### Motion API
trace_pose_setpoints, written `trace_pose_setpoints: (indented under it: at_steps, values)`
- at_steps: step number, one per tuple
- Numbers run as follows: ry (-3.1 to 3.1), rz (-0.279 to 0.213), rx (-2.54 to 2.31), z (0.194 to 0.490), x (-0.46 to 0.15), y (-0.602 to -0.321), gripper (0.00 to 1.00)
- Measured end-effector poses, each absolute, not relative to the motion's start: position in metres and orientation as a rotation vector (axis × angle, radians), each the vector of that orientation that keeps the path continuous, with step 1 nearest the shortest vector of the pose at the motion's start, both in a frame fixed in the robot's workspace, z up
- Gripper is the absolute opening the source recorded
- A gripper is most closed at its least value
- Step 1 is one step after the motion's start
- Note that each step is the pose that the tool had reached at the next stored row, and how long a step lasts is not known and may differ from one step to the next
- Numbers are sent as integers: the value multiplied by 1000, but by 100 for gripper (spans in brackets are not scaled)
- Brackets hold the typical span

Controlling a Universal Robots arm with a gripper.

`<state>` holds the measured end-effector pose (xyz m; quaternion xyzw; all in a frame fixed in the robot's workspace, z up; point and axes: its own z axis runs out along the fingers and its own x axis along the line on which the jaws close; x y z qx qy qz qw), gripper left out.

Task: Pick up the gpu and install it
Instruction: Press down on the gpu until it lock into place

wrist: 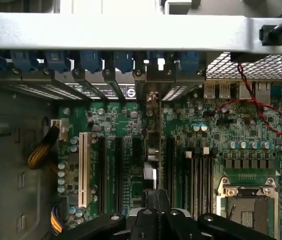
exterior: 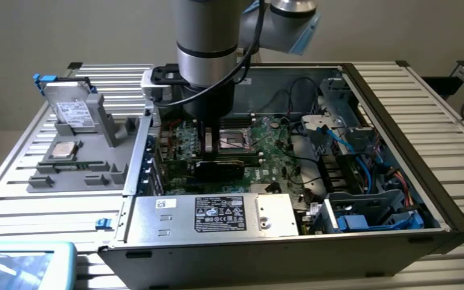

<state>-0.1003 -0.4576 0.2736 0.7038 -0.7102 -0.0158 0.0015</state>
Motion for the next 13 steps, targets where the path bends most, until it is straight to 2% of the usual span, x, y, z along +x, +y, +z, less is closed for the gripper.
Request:
trace_pose_setpoints:
  at_steps: [13]
  values:
    - [-2230,-56,2210,262,-100,-456,12]
